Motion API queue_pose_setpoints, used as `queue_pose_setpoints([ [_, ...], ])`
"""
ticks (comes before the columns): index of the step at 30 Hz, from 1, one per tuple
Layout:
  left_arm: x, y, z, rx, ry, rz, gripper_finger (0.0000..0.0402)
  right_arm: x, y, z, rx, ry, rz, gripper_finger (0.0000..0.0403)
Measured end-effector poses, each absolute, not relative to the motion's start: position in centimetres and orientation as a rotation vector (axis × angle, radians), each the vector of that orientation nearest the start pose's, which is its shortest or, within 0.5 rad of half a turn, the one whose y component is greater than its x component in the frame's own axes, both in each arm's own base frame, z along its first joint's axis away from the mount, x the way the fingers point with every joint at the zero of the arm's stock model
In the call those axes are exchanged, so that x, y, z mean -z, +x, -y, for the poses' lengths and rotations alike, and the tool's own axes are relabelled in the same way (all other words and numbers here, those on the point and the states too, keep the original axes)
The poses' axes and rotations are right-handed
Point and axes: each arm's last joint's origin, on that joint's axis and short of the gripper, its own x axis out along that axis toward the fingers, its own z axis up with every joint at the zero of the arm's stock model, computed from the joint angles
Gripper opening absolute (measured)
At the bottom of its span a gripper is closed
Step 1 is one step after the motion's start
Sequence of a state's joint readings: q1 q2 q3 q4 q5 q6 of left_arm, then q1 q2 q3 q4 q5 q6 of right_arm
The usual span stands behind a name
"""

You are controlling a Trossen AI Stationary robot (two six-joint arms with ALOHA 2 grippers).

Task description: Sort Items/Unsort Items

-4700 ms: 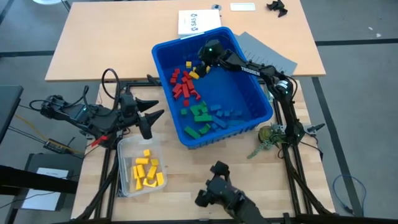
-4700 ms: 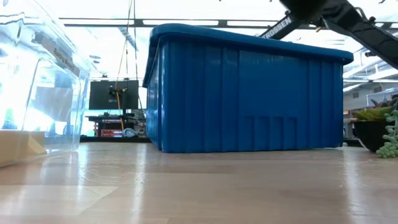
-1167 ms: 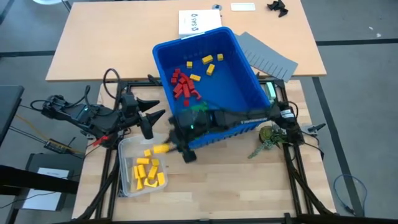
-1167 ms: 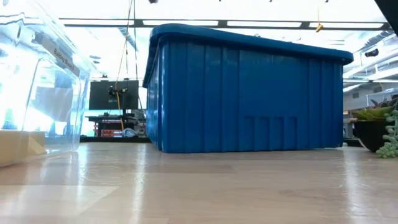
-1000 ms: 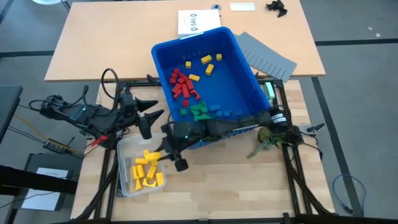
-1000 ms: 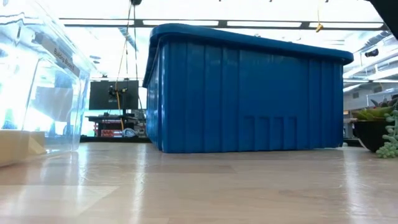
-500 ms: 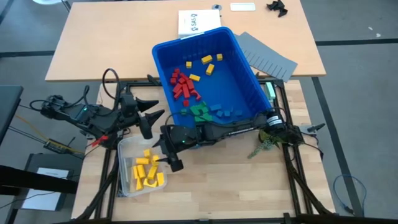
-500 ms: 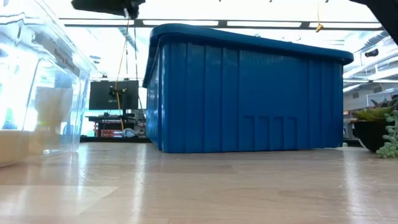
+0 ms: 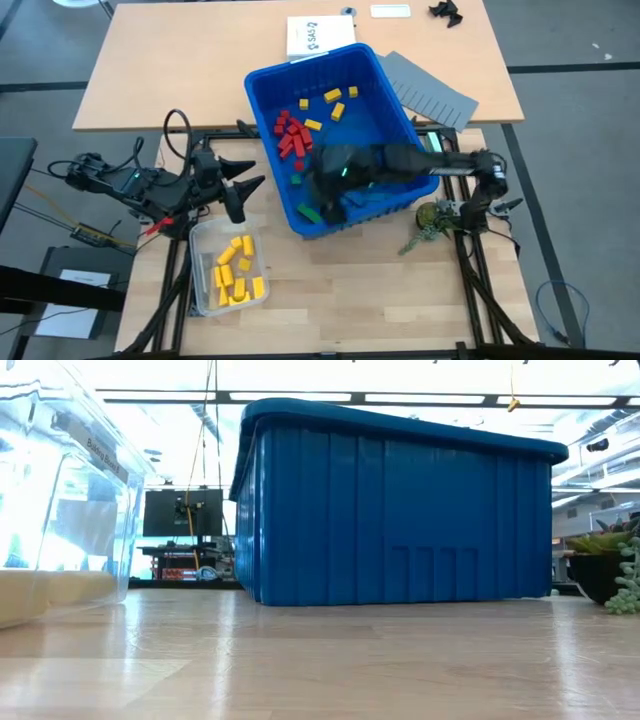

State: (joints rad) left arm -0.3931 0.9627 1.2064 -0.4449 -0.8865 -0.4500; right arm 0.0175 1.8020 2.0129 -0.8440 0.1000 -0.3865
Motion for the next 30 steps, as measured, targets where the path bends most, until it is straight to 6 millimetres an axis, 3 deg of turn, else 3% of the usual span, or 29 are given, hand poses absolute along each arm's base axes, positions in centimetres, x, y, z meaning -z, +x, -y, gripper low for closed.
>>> queue_pose_setpoints([
  [7, -42.1, 17.2, 4.7, -0.517, -0.323, -0.043, 0.0248, -43.1, 34.6, 8.2, 0.142, -0.423, -0.726, 0.0306],
  [15, -42.1, 17.2, 4.7, -0.516, -0.323, -0.043, 0.0248, -41.3, 32.5, 18.9, 0.238, -0.543, -0.827, 0.0306],
  [22, -42.1, 17.2, 4.7, -0.517, -0.322, -0.045, 0.0248, -36.0, 33.0, 26.7, 0.218, -0.620, -0.952, 0.0306],
  [30, -42.1, 17.2, 4.7, -0.517, -0.322, -0.045, 0.0248, -28.0, 34.9, 31.7, 0.164, -0.624, -1.104, 0.0306],
])
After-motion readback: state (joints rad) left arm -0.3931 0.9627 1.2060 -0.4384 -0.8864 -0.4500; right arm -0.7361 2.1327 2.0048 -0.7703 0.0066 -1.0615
